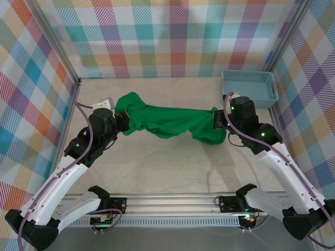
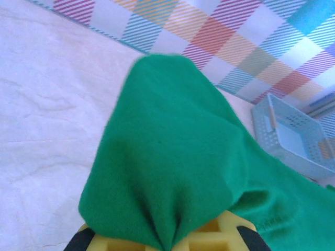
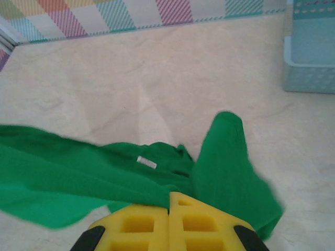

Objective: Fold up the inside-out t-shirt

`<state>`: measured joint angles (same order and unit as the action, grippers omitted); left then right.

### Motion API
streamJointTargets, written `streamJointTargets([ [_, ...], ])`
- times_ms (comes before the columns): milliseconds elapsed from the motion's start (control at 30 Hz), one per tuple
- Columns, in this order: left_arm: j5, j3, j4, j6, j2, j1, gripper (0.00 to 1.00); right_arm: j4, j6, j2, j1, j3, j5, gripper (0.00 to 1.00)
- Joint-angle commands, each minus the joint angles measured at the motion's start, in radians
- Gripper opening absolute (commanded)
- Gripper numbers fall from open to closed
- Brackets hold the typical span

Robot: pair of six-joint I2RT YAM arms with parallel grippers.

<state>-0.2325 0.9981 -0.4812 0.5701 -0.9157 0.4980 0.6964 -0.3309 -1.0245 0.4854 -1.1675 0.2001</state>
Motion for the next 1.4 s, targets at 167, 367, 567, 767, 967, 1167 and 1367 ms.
streamJointTargets([
  [167,-0.036,0.075,-0.266,-0.053,-0.302,-0.069,0.0,0.042,0.001,-0.199,-0.02,0.061,0.115,0.0],
  [367,0.057,0.127,-0.251,-0.087,-0.386,-0.069,0.0,0.065,-0.004,-0.36,-0.057,-0.018,0.125,0.03],
  [567,0.238,0.102,-0.166,-0.087,-0.412,-0.069,0.04,0.036,0.008,-0.326,-0.024,0.02,0.097,0.46],
  [767,0.308,0.096,-0.091,-0.068,-0.435,-0.068,0.05,-0.092,-0.011,-0.234,0.054,0.139,-0.022,0.63],
  [967,0.312,0.27,-0.057,-0.052,-0.533,0.065,0.03,-0.166,-0.117,-0.2,0.066,0.199,-0.05,0.69],
  [1167,0.328,0.428,-0.027,-0.078,-0.688,0.263,0.05,-0.054,-0.191,-0.048,0.022,0.203,0.186,0.75],
  [1367,0.367,0.3,0.034,-0.098,-0.663,0.338,0.41,-0.073,-0.137,0.051,-0.007,0.251,0.127,0.78],
])
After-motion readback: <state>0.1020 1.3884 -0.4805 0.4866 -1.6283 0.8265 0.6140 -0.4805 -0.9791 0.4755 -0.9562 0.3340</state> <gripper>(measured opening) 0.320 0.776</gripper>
